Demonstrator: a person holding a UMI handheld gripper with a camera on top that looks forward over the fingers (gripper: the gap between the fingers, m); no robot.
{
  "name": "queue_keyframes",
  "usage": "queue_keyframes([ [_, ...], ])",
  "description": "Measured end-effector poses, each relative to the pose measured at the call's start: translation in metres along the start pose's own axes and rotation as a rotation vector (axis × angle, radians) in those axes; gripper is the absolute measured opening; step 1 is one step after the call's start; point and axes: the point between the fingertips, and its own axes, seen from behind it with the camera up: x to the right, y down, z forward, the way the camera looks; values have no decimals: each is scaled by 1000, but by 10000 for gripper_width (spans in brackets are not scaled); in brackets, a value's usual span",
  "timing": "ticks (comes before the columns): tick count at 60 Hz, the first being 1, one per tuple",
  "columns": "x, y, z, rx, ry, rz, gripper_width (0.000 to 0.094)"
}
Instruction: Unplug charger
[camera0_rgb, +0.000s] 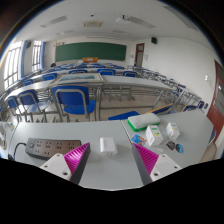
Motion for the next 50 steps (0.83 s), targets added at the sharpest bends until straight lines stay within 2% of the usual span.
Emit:
queue_keyframes([
  [13,-15,-7,-123,70,-1,-3,852],
  [29,-33,25,-277,116,5,-35,852],
  [40,-39,46,-331,112,4,-30,855],
  [50,-41,51,-352,128,14,-49,852],
])
